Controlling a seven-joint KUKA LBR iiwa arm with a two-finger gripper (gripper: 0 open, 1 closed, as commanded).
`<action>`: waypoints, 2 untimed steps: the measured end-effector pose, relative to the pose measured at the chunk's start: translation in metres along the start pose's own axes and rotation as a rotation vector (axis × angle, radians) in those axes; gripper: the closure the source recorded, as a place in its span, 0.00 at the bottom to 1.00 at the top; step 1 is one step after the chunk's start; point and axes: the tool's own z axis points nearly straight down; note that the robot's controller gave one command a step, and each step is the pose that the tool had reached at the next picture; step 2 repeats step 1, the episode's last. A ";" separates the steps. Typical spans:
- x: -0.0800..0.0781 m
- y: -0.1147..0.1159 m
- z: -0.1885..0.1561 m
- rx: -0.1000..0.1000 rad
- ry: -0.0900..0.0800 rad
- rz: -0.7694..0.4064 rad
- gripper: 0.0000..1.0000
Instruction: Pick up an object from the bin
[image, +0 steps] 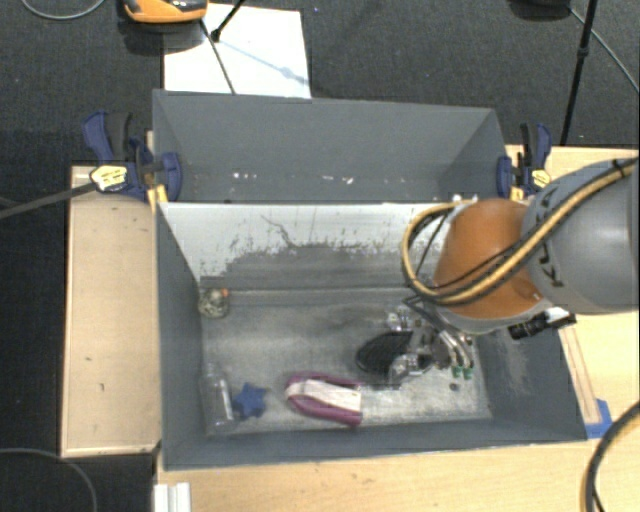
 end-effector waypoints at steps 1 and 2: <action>0.008 0.004 -0.141 0.001 -0.008 -0.068 1.00; 0.008 0.004 -0.141 0.001 -0.008 -0.068 1.00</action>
Offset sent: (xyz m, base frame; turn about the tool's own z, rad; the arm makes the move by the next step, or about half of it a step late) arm -0.0104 0.0044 0.1370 -0.0703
